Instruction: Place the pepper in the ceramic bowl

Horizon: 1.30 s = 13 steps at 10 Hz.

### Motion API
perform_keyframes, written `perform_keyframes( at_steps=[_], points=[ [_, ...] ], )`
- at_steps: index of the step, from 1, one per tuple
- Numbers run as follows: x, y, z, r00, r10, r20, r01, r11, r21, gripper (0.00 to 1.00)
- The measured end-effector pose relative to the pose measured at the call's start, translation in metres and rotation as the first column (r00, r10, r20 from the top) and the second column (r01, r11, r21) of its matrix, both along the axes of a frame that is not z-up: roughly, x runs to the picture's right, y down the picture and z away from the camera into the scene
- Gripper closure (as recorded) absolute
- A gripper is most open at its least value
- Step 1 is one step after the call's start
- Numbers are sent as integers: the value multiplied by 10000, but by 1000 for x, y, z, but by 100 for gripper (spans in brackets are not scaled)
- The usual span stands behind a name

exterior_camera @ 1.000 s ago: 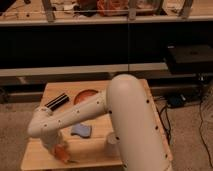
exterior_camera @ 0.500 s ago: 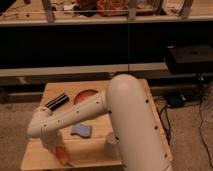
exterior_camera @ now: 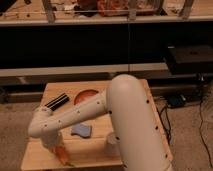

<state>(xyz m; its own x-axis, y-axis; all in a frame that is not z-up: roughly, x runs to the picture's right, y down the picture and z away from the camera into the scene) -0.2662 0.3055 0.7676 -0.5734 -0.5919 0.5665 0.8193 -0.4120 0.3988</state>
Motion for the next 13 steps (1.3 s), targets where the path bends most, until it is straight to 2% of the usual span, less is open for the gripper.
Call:
perform_keyframes(
  at_steps=[2, 4, 7, 9, 13],
  points=[
    [3, -5, 1, 10000, 49, -41, -48, 9999, 101, 100],
    [9, -35, 3, 9991, 388, -149, -381, 9983, 438, 100],
    [15, -42, 4, 9986, 477, -221, -464, 9972, 582, 100],
    [19, -54, 3, 9967, 751, -292, -728, 9947, 721, 100],
    [42, -101, 8, 9897, 1314, -573, -1256, 9875, 947, 100]
  ],
)
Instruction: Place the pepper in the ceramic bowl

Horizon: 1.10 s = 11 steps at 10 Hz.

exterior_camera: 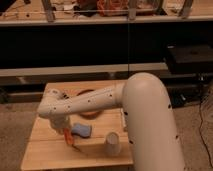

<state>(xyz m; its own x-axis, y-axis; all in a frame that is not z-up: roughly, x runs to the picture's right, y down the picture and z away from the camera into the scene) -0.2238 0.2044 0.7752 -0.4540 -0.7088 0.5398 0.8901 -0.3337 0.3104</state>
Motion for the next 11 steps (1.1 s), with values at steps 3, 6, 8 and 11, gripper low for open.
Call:
perform_keyframes(
  at_steps=[3, 6, 8, 11],
  points=[
    [10, -15, 3, 9977, 639, -224, -636, 9979, 135, 100],
    [24, -32, 8, 9944, 949, -465, -934, 9950, 350, 100],
    [34, -43, 12, 9918, 1150, -554, -1127, 9927, 418, 100],
    [48, -59, 20, 9898, 1289, -600, -1264, 9910, 436, 100]
  ],
)
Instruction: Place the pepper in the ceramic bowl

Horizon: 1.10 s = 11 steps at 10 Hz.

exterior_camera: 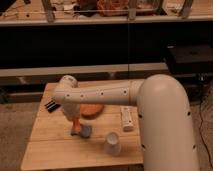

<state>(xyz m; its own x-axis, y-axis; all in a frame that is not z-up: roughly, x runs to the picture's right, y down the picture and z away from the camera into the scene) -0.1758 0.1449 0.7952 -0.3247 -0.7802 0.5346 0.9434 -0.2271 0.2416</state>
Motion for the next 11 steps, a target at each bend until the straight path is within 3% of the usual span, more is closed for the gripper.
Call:
perform_keyframes(
  at_steps=[4, 11],
  points=[
    [22, -18, 8, 9997, 222, -40, -222, 9997, 39, 100],
    [33, -40, 12, 9990, 437, 105, -438, 9990, 74, 100]
  ],
)
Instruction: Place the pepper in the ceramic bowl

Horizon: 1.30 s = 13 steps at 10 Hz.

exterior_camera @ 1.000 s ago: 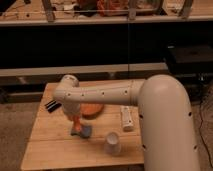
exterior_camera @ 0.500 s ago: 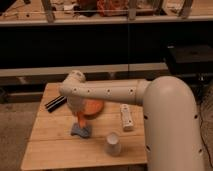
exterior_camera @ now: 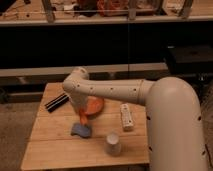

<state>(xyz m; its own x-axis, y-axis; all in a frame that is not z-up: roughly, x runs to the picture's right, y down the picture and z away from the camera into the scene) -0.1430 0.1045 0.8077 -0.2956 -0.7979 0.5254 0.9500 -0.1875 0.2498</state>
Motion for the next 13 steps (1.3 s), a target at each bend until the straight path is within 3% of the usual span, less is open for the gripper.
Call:
perform_keyframes(
  at_steps=[13],
  points=[
    [13, -25, 12, 9995, 312, 66, -313, 9994, 149, 100]
  ],
)
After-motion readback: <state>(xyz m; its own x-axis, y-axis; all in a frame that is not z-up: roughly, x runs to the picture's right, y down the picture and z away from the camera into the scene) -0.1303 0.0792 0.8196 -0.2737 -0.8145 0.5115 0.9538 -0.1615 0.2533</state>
